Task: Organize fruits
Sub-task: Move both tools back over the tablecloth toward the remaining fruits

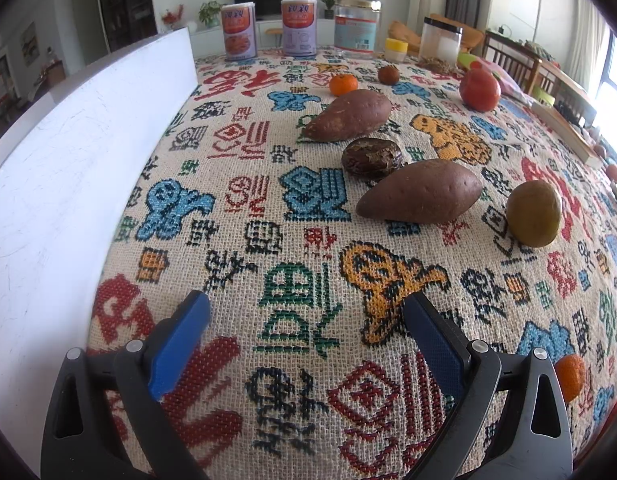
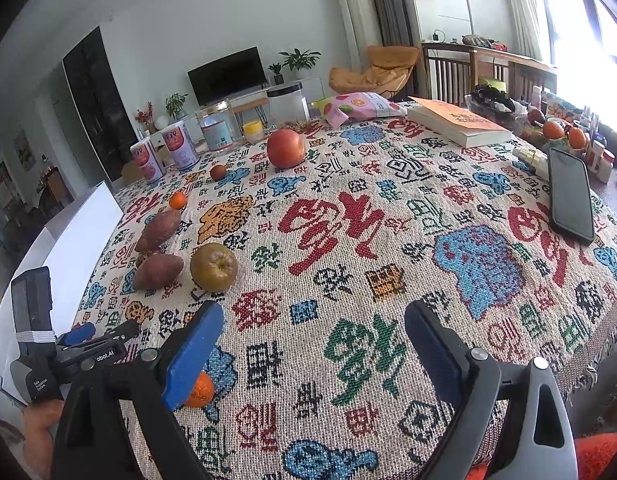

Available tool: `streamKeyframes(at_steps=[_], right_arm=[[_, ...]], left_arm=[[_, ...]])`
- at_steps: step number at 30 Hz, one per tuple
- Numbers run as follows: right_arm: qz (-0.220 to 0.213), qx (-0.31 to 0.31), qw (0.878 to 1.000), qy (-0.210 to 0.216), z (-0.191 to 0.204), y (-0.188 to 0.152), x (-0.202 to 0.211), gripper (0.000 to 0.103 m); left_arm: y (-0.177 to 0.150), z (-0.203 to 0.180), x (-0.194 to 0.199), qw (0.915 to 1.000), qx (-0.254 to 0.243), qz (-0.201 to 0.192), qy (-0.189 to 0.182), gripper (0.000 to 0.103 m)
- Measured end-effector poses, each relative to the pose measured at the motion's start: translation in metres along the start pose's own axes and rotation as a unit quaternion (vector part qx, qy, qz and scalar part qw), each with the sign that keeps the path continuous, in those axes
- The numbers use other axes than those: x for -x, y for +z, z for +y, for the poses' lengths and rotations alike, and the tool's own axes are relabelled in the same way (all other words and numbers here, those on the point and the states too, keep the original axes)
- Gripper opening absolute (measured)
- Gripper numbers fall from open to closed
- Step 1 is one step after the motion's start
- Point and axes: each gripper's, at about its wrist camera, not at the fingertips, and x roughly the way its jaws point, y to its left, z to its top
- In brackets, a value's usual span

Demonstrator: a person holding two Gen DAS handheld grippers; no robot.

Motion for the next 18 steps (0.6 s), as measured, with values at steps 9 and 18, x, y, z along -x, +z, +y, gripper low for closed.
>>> streamKeyframes(at_steps=[9,18], right_arm=[[0.0,-0.001,1.0,0.001,-0.0002,-0.0003,0.0001,0.092],[0.0,-0.001,1.0,0.001,0.0,0.0007,0.0011,0.092]], left_arm=[[-0.0003,0.0002,0.0001,1.0,0.0,0.0,0.0,0.098],[-0.0002,0.0002,0.0,1.0,0.0,0.0,0.0,0.098]])
